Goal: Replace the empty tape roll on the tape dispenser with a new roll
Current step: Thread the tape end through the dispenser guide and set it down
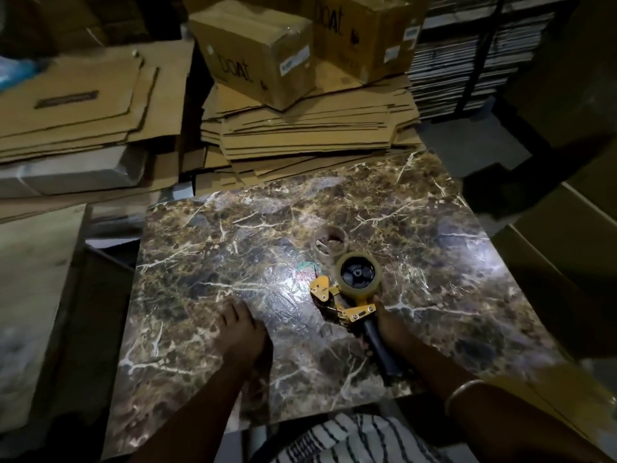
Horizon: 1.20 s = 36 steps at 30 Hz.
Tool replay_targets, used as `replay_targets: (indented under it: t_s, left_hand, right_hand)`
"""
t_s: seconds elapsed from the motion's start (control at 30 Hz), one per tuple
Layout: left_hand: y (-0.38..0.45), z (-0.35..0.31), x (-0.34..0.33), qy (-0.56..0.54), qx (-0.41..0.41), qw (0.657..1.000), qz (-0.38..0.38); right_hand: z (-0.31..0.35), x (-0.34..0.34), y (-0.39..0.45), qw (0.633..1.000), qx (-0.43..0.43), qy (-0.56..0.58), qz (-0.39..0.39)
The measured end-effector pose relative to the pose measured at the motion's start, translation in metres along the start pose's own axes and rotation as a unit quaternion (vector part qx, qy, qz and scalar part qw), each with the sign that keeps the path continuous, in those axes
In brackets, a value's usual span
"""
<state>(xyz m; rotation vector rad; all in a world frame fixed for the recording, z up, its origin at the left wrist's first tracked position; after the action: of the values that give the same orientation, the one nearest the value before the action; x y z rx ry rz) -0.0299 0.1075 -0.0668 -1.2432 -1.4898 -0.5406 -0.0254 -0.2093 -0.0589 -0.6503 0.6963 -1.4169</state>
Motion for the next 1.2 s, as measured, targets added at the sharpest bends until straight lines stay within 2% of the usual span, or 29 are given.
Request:
replay_targets:
  t_s: [0.07,0.13,0.2,0.3,0.37,0.43,0.53,0.67,0.8,1.0,1.2]
  left_hand:
    - [-0.016,-0.02,-0.002,-0.05,-0.034,0.998,-0.017]
    - [-0.034,-0.045,-0.003,-0.13,-0.103,0.986,0.006]
    - [-0.05,-0.068,-0.002,-0.198,-0.169,0.964,0.053]
    - [-0.063,-0.087,-0.003,-0.181,-0.207,0.958,0.08]
    - [-0.063,-0.09,-0.005,-0.18,-0.191,0.962,0.069]
    - [-0.059,-0.092,-0.007,-0.192,-0.181,0.963,0.057]
    - [-0.052,-0.096,-0.008,-0.156,-0.217,0.963,0.034]
    - [-0.042,-0.095,-0.006,-0.183,-0.235,0.953,0.048]
    - [-0.025,-0.086,-0.004,-0.186,-0.25,0.946,0.083]
    - [0.0,-0.09,0.014,-0.165,-0.325,0.908,0.207]
    - [0.024,-0.091,0.017,-0.144,-0.367,0.891,0.224]
  right_hand:
    - [-0.002,0.009,-0.001,0.987,0.024,-0.151,-0.058]
    - [0.0,0.015,-0.004,0.951,0.071,-0.274,-0.126]
    - [0.006,0.011,-0.013,0.923,0.144,-0.308,-0.178]
    - [0.015,0.004,-0.022,0.912,0.194,-0.29,-0.214]
    - [0.023,0.001,-0.022,0.869,0.246,-0.353,-0.246]
    - [0.031,-0.003,-0.023,0.799,0.303,-0.442,-0.273]
    - [0.033,-0.013,-0.029,0.718,0.388,-0.521,-0.25]
    - [0.024,-0.026,-0.026,0.654,0.382,-0.627,-0.18]
    - [0.02,-0.036,-0.018,0.619,0.355,-0.674,-0.191]
    - [0.024,-0.033,-0.022,0.578,0.379,-0.698,-0.185]
    - [0.029,-0.04,-0.024,0.587,0.371,-0.696,-0.181]
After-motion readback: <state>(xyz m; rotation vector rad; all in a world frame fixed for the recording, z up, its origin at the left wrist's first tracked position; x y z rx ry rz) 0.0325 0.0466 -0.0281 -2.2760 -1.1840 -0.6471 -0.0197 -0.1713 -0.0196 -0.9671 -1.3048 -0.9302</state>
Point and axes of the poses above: each hand's wrist, its own y-axis towards the middle knuckle, its own x-axis out of the back of the hand, z = x × y, the point moved 3 cm from there along y, towards the middle knuckle, and after that the axes turned 6 degrees about -y, right-handed, at the moved point
